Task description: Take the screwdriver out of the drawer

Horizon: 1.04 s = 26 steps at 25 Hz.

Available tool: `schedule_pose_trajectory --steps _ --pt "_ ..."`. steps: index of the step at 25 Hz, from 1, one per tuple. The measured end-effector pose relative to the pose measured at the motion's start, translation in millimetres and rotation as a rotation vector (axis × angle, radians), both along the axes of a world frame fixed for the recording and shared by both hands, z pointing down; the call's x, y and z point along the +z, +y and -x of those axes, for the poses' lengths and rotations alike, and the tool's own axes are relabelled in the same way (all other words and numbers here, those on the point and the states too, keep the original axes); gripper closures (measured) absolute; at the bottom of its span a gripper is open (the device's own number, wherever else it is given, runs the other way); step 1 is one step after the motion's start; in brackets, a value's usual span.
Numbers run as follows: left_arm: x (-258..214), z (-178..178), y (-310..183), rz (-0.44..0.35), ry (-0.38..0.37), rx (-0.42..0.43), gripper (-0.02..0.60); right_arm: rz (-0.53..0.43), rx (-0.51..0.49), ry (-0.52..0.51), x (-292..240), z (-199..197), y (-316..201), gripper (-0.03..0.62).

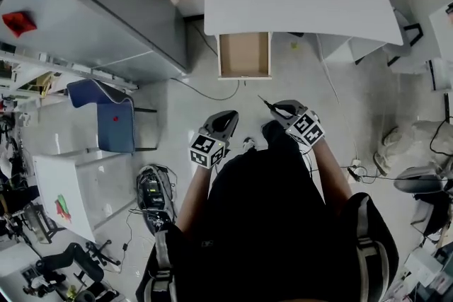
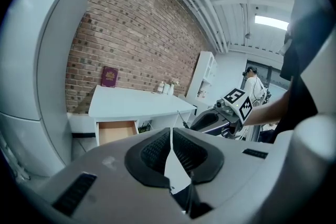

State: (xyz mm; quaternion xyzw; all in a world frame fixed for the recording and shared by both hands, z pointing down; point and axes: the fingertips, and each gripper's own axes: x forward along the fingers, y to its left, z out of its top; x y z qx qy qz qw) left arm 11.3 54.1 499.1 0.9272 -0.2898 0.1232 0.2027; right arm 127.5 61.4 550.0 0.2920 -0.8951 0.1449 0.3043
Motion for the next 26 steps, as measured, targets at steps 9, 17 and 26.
schedule_pose_trajectory --steps 9,17,26 --pt "4.4 -13.4 14.3 0.011 -0.007 0.023 0.558 0.013 0.018 0.017 9.9 -13.3 14.6 0.483" --pt "5.4 -9.1 25.2 0.013 -0.004 0.0 0.558 0.027 0.006 0.045 18.6 -14.5 24.8 0.482" --pt "8.9 9.4 27.9 0.02 -0.003 -0.035 0.558 0.014 0.003 0.041 14.7 -4.7 21.1 0.482"
